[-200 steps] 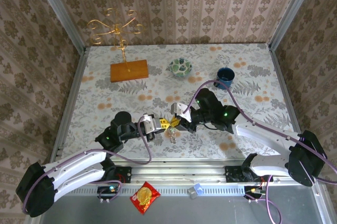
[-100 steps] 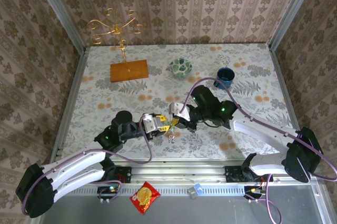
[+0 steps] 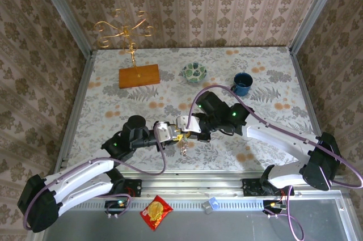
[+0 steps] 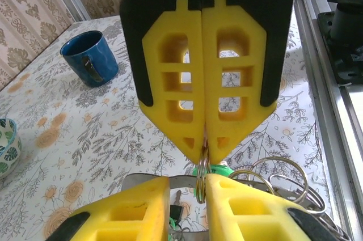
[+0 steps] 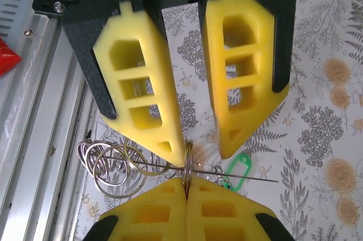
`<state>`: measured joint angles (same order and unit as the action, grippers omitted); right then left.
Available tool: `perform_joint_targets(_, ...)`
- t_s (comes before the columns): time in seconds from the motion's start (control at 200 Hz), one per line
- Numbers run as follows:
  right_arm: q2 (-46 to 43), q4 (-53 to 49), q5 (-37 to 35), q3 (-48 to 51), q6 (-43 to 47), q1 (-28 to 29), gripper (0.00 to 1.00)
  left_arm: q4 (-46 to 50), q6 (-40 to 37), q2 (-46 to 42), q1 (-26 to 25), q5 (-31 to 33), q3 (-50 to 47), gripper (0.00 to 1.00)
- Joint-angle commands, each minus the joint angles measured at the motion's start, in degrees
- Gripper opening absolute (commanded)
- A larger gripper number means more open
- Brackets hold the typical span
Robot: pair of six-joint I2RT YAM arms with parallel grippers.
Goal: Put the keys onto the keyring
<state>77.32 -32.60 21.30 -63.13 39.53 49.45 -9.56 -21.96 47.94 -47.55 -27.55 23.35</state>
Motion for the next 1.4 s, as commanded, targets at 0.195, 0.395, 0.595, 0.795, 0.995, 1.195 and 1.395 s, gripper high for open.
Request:
perform_joint_targets(0.195,-0.2,0.1,0.8,-2.0,0.7,1.5,0.00,-0.2,-2.3,0.9,-0.1,-1.5,2.1,0.00)
perform_joint_targets(0.395,-5.6,10.0,4.9,5.2,-5.7,-1.8,0.24,-3.1,-0.3,-0.9,0.0,-2.4,0.2,0.00)
perform_joint_targets(0.595,-8.2,17.0,9.5,10.9,-11.1,-5.0,0.30,-9.3,2.8,-1.8,0.1,-3.9,-2.6,0.00)
perform_joint_targets(0.795,-7.5,19.2,11.5,12.7,-12.6,-5.3,0.30,-13.5,4.3,-1.6,0.1,-4.3,-4.3,0.00)
perform_joint_targets(0.995,-6.7,21.0,13.2,13.6,-13.4,-5.5,0.28,-15.9,5.3,-1.4,0.2,-4.2,-5.2,0.00)
perform_joint_targets(1.195,-5.7,22.0,14.3,13.5,-13.5,-5.8,0.22,-18.9,6.7,-1.4,0.3,-4.7,-6.2,0.00)
perform_joint_targets(1.395,-5.2,21.9,16.2,12.8,-13.1,-5.9,0.04,-20.8,7.7,-1.3,0.4,-4.6,-6.9,0.00)
